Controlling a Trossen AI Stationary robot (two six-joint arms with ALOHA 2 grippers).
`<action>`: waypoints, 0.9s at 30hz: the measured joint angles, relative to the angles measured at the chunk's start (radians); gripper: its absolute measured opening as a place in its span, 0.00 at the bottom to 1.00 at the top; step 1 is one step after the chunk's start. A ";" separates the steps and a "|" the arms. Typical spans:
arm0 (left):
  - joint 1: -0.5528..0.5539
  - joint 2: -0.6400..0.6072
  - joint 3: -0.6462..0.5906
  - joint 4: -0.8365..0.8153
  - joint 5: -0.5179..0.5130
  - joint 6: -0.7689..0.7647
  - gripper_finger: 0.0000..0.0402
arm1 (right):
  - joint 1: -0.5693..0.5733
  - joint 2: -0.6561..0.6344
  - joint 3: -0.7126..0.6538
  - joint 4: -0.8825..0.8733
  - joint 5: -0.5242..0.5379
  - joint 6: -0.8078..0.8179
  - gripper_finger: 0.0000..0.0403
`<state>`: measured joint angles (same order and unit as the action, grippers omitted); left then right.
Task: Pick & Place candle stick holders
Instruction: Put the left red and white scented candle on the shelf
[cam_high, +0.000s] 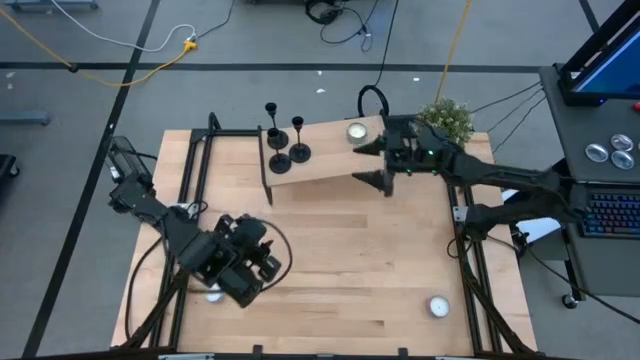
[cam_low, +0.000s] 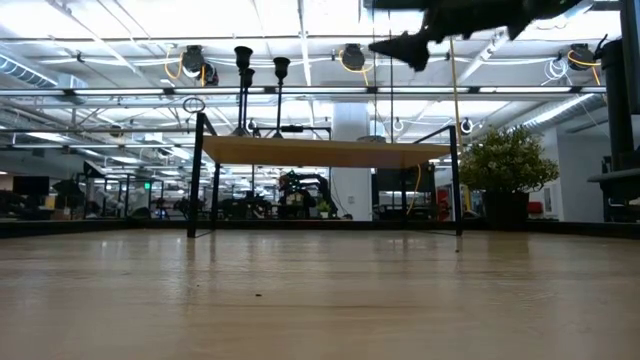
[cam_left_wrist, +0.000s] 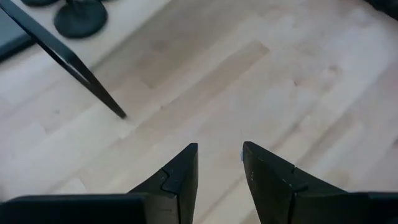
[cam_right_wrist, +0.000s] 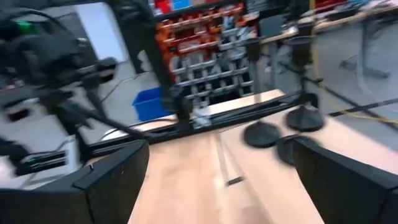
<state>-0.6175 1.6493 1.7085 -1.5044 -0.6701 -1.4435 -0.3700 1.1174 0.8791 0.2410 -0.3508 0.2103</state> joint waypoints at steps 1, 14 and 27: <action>-0.014 0.000 -0.007 0.004 0.005 -0.010 0.33 | 0.017 -0.024 0.000 -0.027 0.000 0.006 0.97; -0.170 0.000 -0.086 0.017 0.424 -0.234 0.33 | 0.262 -0.210 -0.169 0.001 0.007 0.207 0.96; -0.289 -0.001 -0.185 -0.059 0.684 -0.551 0.33 | 0.376 -0.238 -0.514 0.592 0.110 0.451 0.96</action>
<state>-0.9060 1.6482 1.5232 -1.5632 0.0142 -1.9946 0.0065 0.8795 0.3656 0.8330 -0.2403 0.6617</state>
